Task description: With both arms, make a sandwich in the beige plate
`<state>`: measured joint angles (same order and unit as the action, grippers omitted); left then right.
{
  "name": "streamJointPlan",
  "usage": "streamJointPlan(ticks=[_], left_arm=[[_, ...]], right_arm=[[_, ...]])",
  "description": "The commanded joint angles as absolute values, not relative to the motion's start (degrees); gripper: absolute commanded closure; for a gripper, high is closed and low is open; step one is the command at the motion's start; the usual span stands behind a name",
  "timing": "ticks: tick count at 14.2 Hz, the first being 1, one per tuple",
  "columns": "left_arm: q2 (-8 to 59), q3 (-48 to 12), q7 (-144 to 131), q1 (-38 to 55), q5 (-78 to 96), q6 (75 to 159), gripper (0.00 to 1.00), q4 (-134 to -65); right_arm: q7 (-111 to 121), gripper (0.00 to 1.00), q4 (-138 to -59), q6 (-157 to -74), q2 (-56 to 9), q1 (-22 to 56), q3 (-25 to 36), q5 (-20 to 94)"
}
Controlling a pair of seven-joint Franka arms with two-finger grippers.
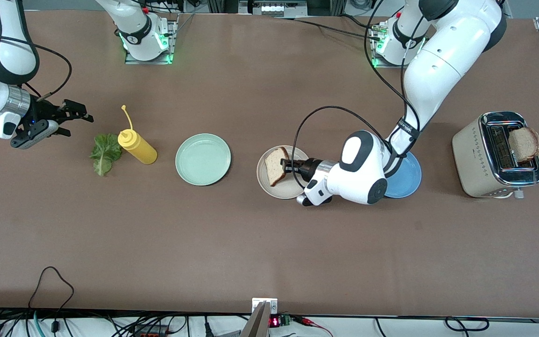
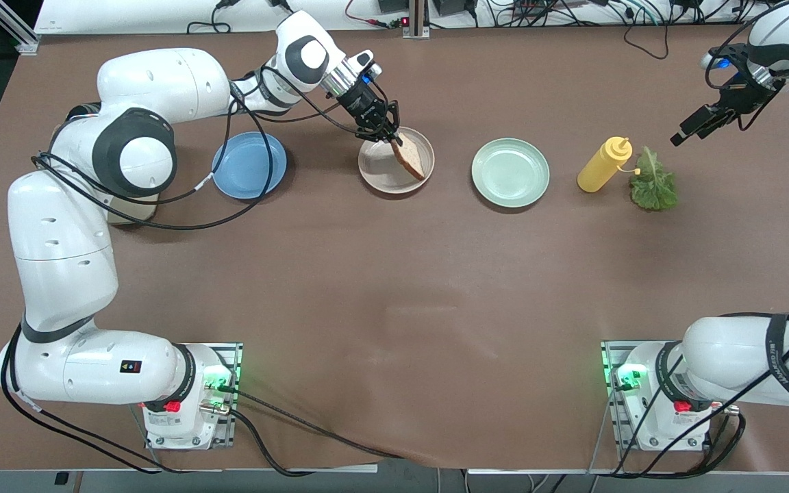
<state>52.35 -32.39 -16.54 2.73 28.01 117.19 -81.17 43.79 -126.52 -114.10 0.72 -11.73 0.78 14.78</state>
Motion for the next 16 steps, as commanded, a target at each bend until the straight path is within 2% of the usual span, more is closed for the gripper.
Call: streamJointPlan(ticks=[1,5,8,10,12,13,14,16], left_arm=[[52.2,-32.6,-16.1,2.4,29.4,117.7,0.99,-82.0],[52.8,-32.5,-15.7,1.9,29.4,117.7,0.96,-82.0],[53.4,-32.4,-15.6,1.7,29.3,117.7,0.87,-81.9],[53.7,-32.3,-15.6,1.8,28.7,117.7,0.69,-81.9],[54.0,-31.4,-15.6,1.8,28.4,117.7,0.39,-81.9],[53.9,-31.0,-15.6,1.8,28.3,117.5,0.08,-82.0],[53.4,-31.0,-15.6,1.6,28.3,117.2,0.0,-81.9],[52.7,-31.0,-15.9,0.9,28.3,116.9,0.0,-81.8]], right_arm=[[44.2,0.0,-125.7,-112.9,0.6,-12.0,0.7,16.3],[44.7,0.0,-125.7,-112.6,-0.2,-12.0,0.7,17.0],[45.0,0.0,-125.7,-112.6,-0.8,-11.9,0.7,18.4],[49.0,0.0,-125.7,-111.6,-1.6,-11.9,0.7,23.0],[51.1,0.0,-125.3,-112.1,-2.3,-11.9,0.9,26.2],[51.2,0.0,-123.7,-111.8,-3.0,-11.7,0.9,26.5],[51.1,0.0,-122.9,-111.6,-3.9,-11.9,0.9,26.5],[52.2,0.0,-122.3,-111.4,-4.7,-12.4,0.8,26.5]])
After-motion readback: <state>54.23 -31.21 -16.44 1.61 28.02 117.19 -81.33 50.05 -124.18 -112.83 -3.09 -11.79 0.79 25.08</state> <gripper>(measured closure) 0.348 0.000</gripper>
